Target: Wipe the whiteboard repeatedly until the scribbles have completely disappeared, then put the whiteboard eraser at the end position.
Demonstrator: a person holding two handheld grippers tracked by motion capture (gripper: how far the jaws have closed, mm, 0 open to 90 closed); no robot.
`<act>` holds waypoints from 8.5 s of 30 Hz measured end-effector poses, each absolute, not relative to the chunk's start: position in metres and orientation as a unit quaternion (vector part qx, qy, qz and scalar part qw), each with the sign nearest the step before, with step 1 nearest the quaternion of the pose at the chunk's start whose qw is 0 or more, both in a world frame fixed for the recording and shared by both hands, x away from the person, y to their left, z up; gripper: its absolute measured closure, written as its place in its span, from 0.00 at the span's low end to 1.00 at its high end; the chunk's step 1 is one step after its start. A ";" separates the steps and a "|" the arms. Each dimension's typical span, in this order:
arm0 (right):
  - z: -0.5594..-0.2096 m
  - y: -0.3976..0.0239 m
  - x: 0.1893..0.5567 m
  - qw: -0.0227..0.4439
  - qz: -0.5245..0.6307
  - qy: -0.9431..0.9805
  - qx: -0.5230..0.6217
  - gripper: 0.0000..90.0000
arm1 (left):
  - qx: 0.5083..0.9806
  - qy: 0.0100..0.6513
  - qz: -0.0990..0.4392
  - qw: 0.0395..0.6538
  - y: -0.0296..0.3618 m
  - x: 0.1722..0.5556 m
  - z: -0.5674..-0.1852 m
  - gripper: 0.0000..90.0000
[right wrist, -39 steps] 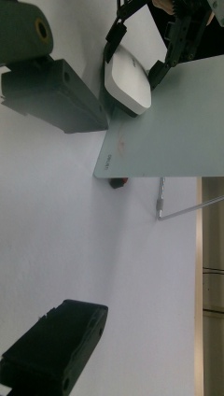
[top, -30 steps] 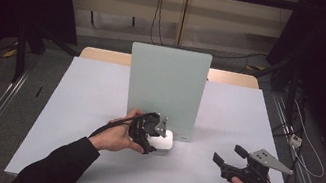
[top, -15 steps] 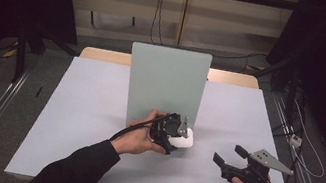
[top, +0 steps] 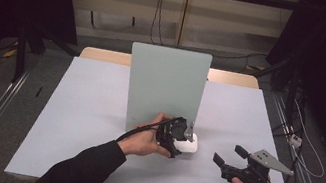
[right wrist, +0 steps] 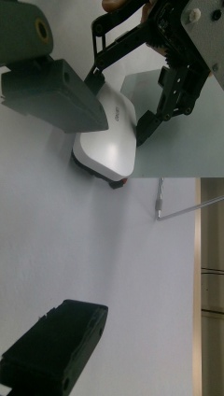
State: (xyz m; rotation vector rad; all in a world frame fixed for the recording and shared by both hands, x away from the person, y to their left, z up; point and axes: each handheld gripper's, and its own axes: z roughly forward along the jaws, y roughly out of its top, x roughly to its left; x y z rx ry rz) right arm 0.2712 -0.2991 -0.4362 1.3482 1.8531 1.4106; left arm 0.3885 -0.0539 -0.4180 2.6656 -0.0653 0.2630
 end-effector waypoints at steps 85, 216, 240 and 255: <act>-0.436 -0.298 0.272 0.223 0.510 0.671 0.489 0.11 | 0.975 0.035 0.112 0.187 0.017 0.385 -0.416 0.34; -0.437 -0.293 0.275 0.217 0.512 0.679 0.479 0.11 | 0.928 0.112 0.027 0.353 0.035 0.360 -0.423 0.07; -0.438 -0.290 0.275 0.217 0.507 0.683 0.479 0.10 | 0.852 0.259 0.109 0.441 0.116 0.354 -0.410 0.07; -0.439 -0.290 0.275 0.220 0.500 0.684 0.484 0.10 | 0.816 0.333 0.139 0.453 0.182 0.338 -0.426 0.07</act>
